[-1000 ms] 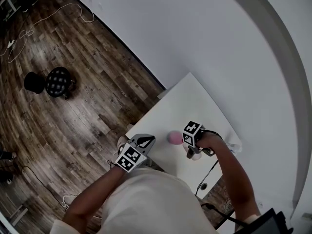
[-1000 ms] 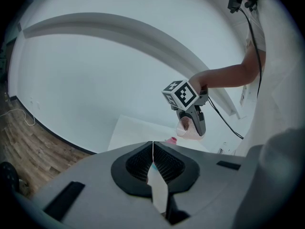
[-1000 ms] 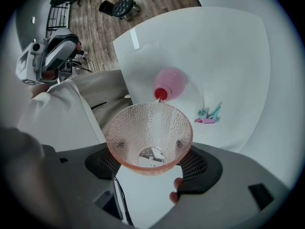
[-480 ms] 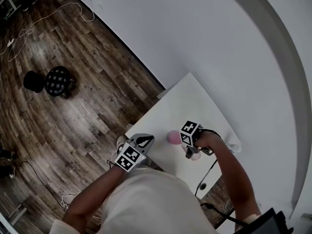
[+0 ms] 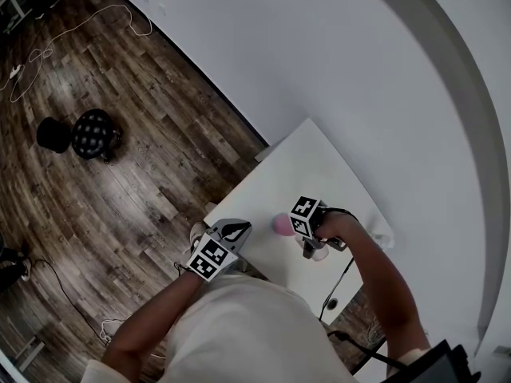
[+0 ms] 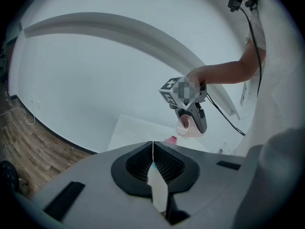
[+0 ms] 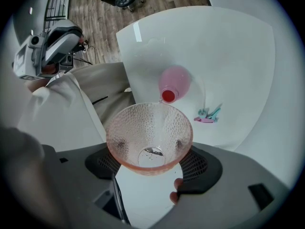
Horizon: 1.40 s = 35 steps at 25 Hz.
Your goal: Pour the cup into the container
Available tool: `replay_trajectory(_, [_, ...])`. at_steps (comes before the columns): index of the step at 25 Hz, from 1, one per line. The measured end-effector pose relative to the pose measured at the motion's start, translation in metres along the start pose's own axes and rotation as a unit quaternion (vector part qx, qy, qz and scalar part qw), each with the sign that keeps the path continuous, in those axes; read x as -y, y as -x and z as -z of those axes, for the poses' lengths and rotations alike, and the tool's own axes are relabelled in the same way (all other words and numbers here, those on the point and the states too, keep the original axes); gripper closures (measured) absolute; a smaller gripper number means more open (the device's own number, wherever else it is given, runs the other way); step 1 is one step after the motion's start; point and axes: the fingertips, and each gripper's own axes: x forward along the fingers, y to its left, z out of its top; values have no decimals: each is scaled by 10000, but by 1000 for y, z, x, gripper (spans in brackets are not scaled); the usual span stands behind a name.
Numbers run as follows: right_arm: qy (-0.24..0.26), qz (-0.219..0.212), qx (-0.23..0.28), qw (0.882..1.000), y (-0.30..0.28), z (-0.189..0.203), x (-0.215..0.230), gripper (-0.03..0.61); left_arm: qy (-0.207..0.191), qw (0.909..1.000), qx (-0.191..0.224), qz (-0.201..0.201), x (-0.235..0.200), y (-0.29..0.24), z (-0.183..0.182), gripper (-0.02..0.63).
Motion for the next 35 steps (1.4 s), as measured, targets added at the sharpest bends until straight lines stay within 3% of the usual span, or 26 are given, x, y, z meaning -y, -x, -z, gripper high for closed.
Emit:
replay_trajectory(23, [193,559,-924,9940,19,-2,16,218,-216,9988,-267,344,13,3,-10,601])
replay_trajectory(30, [110,299,286,9991,15,1,12,218,-253,9987,-349,281,31,-3,-15,601])
replay_trajectory(35, [-8,197,1676,9857,30,-7,15,218,-112,9996,-248,86,28,-2,-38,601])
